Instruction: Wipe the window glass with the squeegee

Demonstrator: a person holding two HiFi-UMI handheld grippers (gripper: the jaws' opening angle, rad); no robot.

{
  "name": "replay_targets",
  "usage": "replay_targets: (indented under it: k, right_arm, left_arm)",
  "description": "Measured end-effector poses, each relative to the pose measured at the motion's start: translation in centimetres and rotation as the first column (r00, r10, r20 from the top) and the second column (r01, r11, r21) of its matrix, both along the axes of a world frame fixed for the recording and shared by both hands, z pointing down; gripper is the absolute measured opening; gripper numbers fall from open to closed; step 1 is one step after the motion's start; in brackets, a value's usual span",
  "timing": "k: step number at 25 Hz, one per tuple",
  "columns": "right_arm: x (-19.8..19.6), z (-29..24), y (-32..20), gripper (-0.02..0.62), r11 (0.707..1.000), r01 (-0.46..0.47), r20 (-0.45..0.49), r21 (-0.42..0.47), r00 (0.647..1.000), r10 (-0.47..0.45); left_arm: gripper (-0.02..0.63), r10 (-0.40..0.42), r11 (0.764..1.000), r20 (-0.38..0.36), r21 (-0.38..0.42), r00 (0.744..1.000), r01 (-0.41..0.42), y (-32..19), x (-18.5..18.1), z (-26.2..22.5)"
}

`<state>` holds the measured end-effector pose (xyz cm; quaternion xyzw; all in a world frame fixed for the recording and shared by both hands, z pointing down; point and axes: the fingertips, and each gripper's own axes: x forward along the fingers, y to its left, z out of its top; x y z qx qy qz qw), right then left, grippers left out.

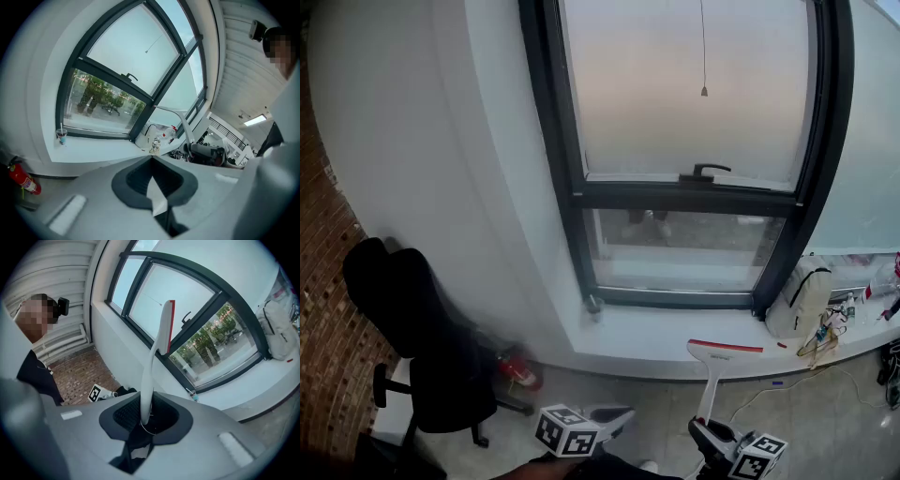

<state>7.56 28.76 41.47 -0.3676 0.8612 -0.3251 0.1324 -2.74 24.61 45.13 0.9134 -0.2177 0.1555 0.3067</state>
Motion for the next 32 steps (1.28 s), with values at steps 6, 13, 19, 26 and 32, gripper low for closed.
replay_targets:
  k: [6, 13, 19, 26, 32]
  right_arm:
    - [-0.3, -0.2, 0.1, 0.084, 1.0, 0.001, 0.005, -0.001, 1.0, -0.001]
    - [-0.4, -0.6, 0.2, 0.092, 0.999, 0.034, 0.082, 0.007, 0.996, -0.034]
    - [-1.0, -0.6, 0.4, 0.092, 0.998, 0.06, 0.116, -0.011, 0.992, -0.058]
    - [-1.0, -0.4, 0.5, 0.091, 0.998, 0.058, 0.106, -0.019, 0.993, -0.055]
    - [-0.6, -0.3, 0.5, 0.091, 0.999, 0.042, 0.107, -0.021, 0.993, -0.04]
  left_arm:
    - [0.0, -0.006, 1.0, 0.001, -0.001, 1.0, 0.006, 0.2, -0.3, 0.0]
    - [0.0, -0.02, 1.0, 0.0, -0.005, 1.0, 0.02, 0.1, -0.5, 0.2]
    - [0.001, -0.023, 1.0, 0.002, -0.011, 1.0, 0.023, 0.3, -0.7, 0.5]
    - [0.0, -0.025, 1.0, 0.001, -0.007, 1.0, 0.025, 0.4, -0.6, 0.3]
    - [0.0, -0.025, 1.0, 0.003, -0.008, 1.0, 0.025, 0.7, -0.4, 0.4]
